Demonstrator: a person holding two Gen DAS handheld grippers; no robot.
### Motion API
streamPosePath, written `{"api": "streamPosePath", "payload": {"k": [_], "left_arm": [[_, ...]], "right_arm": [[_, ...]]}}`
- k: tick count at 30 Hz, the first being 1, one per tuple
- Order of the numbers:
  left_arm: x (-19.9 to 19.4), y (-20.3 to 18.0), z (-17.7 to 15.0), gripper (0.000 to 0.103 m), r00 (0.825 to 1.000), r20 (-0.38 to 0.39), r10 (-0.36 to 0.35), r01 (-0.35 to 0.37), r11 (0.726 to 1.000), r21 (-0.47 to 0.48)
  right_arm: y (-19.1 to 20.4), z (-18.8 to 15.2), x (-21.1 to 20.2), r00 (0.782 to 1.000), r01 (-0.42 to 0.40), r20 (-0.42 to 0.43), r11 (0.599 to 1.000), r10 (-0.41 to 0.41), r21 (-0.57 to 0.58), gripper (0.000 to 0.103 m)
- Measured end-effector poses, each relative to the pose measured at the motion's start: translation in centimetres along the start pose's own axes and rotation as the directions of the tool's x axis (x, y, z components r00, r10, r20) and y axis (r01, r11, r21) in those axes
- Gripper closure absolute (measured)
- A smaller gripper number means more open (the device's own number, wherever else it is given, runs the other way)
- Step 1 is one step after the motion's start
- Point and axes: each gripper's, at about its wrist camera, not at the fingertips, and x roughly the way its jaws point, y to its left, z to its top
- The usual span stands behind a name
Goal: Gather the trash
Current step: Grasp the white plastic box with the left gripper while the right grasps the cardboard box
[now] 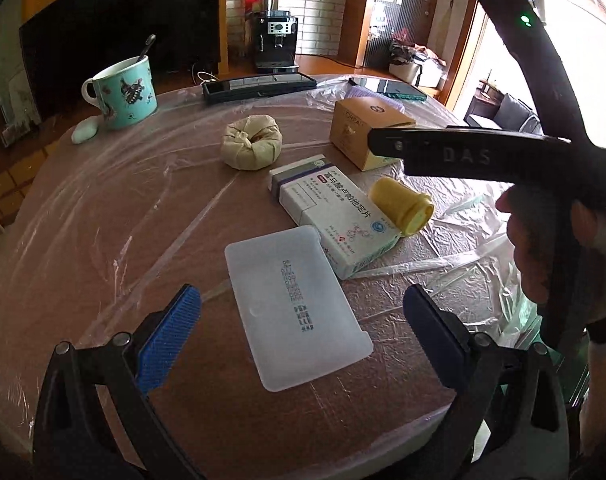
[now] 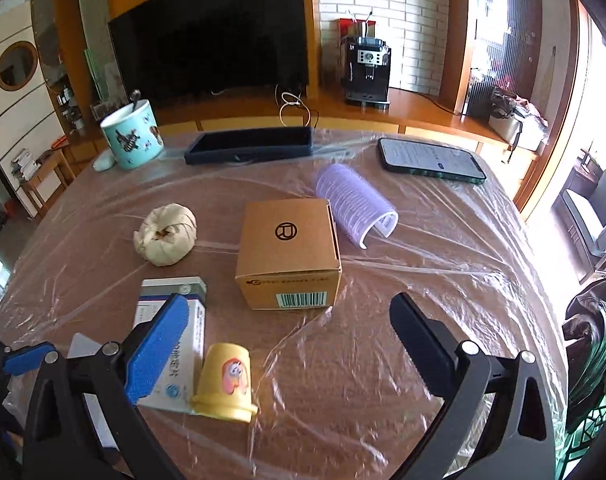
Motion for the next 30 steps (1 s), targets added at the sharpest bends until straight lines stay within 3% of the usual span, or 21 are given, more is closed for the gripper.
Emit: {"api": "streamPosePath", "payload": {"k": [17,23,30], "left_arm": [[1.3,0.6,-0.1,0.002,0.999,-0.021,0.028,-0.028,1.0,-0.007],[1.4,0.9,0.0,0.002,0.999,-0.019,0.034,-0.034,0.999,-0.022],[1.6,1.4,-0.1,0.017,0.999,-0.026,0.02,-0.021,0.999,-0.044]], "right_arm": [[0.1,1.5,3.2,0.999,0.023,-0.042,0.999,-0.024,-0.026,0.004],[0.2,1.8,3.9,0.998,0.017,-0.057,0.999,-0.019,-0.027,0.01],[0.1,2.0,4.5,0.997,0.003,-0.071,1.0,-0.004,-0.013,0.015]]}}
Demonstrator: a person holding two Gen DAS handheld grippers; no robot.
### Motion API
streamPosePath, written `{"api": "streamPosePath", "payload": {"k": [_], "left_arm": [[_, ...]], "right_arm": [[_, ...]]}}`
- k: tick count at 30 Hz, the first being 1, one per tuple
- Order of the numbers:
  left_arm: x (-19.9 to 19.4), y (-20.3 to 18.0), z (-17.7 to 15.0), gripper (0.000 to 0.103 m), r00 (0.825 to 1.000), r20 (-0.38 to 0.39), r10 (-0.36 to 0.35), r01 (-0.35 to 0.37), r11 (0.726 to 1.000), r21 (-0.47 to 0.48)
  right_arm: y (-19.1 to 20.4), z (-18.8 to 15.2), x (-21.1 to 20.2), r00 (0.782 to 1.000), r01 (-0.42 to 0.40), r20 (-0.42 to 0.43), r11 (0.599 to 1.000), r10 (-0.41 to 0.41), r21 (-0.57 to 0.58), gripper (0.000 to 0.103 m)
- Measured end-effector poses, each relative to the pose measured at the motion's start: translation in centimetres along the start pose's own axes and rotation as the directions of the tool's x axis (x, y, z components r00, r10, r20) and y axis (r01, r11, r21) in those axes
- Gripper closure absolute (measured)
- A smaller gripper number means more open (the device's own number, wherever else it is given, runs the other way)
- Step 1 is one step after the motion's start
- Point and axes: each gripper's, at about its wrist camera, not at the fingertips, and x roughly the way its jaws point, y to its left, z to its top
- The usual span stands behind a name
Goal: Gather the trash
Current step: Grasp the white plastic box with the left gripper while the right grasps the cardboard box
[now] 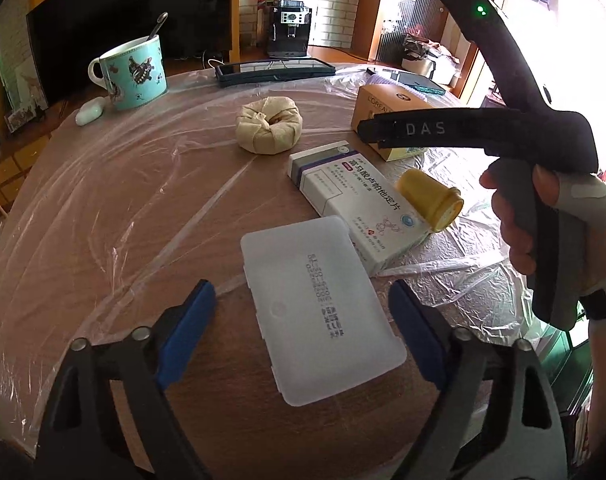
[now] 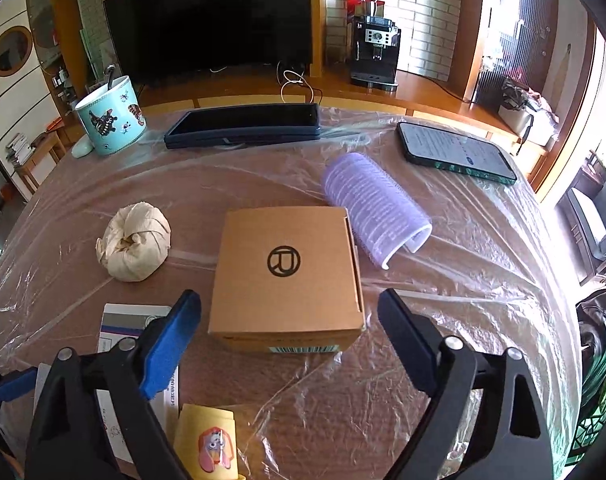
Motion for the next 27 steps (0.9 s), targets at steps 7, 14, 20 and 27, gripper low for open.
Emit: {"api": "streamPosePath", "payload": {"k": [7,14,20,27], "left_arm": [[-0.2,0.0,-0.1,0.031,1.0,0.01,0.011,-0.011,1.0,0.007],[-0.3,-0.1,-0.2,0.037,1.0,0.016,0.018,-0.018,1.0,0.013],[-0.3,-0.1,-0.3,0.037,1.0,0.016,0.021,-0.021,1.0,0.014],[-0.3,-0.1,-0.3,0.04,1.0,0.017,0.02,-0.021,1.0,0.014]], "right_arm": [[0.3,0.3,0.6,1.0,0.015,-0.004,1.0,-0.015,-0.009,0.015],[0.5,0.4,1.0,1.0,0.019,-0.012,1.0,-0.019,-0.005,0.016],[0.6,0.6,1.3,1.0,0.024,-0.018,1.0,-0.024,-0.012,0.016],[0.5,0.9,1.9,0.999,0.025,-0.032,1.0,-0.026,-0.01,0.02]]}}
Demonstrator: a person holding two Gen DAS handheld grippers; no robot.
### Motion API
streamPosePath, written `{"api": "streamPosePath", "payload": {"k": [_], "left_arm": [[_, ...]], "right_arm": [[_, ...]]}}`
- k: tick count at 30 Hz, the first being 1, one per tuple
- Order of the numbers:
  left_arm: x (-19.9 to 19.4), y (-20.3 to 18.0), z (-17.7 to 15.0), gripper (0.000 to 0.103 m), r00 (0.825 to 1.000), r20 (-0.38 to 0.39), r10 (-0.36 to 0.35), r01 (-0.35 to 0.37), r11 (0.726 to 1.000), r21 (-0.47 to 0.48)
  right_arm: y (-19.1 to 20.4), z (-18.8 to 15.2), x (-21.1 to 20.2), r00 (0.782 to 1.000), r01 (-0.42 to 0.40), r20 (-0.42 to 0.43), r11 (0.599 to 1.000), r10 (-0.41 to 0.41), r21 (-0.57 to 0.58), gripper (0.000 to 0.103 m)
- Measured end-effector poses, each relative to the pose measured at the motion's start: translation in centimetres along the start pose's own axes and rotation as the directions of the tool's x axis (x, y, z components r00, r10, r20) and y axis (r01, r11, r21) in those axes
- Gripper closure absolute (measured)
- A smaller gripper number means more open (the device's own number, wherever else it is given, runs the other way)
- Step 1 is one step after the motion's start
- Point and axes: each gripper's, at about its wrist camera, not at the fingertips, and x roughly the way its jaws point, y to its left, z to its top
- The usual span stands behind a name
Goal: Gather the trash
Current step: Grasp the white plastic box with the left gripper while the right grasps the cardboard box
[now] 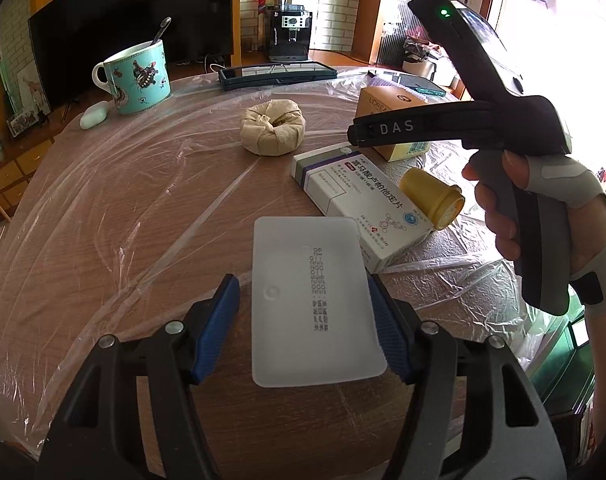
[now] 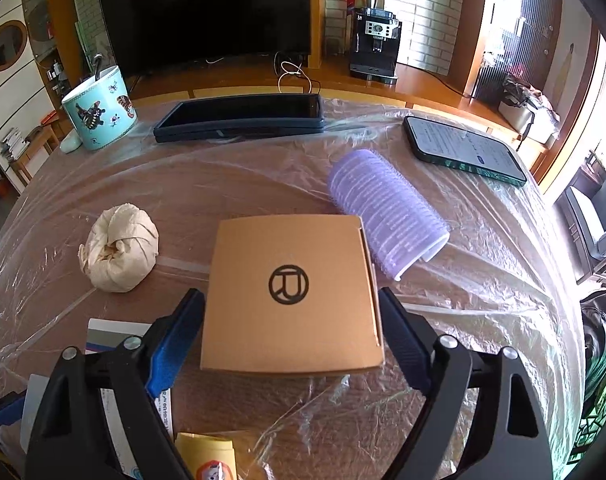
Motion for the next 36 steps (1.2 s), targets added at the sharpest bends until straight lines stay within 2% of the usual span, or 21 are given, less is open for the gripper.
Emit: {"api": "streamPosePath", "payload": {"k": [3,7,14,24,36], "left_arm": [[-0.1,0.0,0.0,0.042,1.0,0.0,-0.001,0.001,1.0,0.004],[-0.2,-0.1,0.0,0.046,1.0,0.001,0.001,-0.001,1.0,0.008],[-0.2,0.0,0.0,0.047,1.0,0.002,0.003,-0.003,1.0,0.009],[-0.1,0.0,0.0,0.047,1.0,0.002,0.008,-0.008,1.0,0.003],[-0.2,0.7,0.1,0.047,1.0,0.007,-0.007,0.007,1.0,-0.022]], "right_arm": [[0.1,0.2,0.0,1.0,-0.002,-0.003,1.0,0.002,0.0,0.022],[0.2,0.4,0.0,1.0,0.005,-0.001,1.0,-0.005,0.002,0.03],[0.2,0.1,-0.5,1.0,0.017,0.014,1.0,-0.017,-0.012,0.045],[-0.4,-0.5,-1.8,0.999,-0.014,0.04,1.0,0.014,0.008,0.045],[-0.8,-2.3,-5.8,0.993,-0.054,0.107,0.998,0.052,0.014,0.045]]}}
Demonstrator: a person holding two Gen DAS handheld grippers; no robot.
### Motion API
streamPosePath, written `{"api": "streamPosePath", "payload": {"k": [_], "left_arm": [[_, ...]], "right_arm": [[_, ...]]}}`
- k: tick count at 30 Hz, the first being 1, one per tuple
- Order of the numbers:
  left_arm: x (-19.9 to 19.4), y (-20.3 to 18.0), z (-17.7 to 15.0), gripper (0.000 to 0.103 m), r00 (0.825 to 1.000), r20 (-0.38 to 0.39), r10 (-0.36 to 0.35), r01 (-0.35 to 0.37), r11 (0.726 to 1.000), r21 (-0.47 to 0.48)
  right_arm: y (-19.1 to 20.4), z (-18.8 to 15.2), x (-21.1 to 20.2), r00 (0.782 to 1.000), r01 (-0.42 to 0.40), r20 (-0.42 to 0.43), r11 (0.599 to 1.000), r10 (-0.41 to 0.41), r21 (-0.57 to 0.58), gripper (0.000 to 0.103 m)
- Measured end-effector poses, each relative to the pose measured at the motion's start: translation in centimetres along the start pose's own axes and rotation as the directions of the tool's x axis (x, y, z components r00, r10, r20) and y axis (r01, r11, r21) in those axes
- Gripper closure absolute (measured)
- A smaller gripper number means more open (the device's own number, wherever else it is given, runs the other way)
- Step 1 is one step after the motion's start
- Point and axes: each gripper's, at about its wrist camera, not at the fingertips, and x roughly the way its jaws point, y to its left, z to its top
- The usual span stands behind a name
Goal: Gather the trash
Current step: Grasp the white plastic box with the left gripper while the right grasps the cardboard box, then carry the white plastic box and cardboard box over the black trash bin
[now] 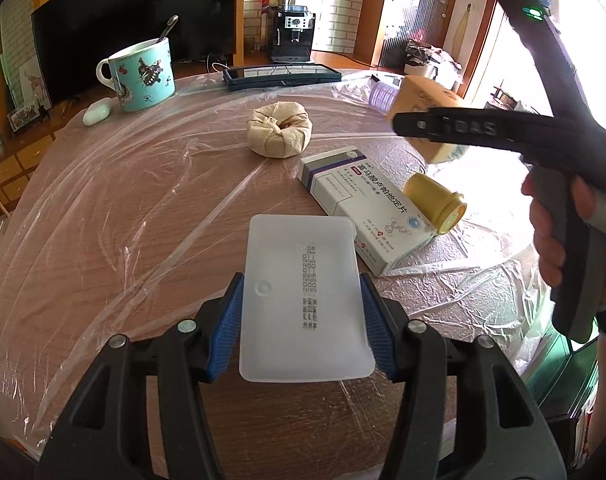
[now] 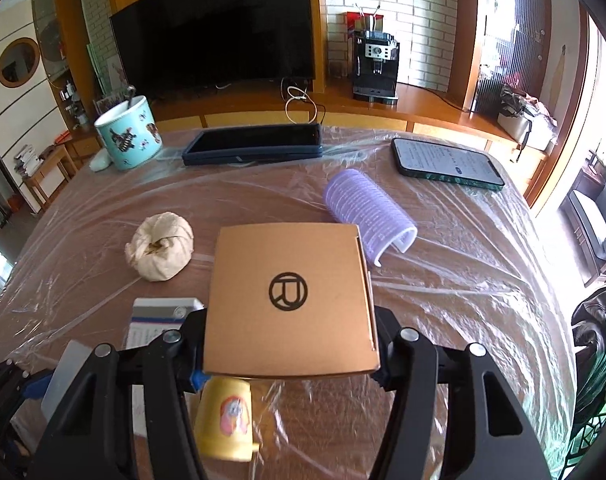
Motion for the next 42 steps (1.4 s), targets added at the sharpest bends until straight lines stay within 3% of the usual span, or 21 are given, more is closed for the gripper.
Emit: {"api": "streamPosePath", "payload": {"k": [10,42], "left_arm": [[-1.0,0.2,-0.1,0.047,1.0,0.026,0.007,-0.007,1.0,-0.003],[-5.5,-0.3,-2.7,0.047,0.996,0.087,-0.03,0.028,0.999,0.021]], "right_arm": [[0.5,-1.9,-3.3,0.999,-0.032,0.042,0.999,0.032,-0.015,0.045],[3.4,-10.9,-11.1,0.987,-0.147,0.057,0.985,0.153,-0.088,0.045]]}}
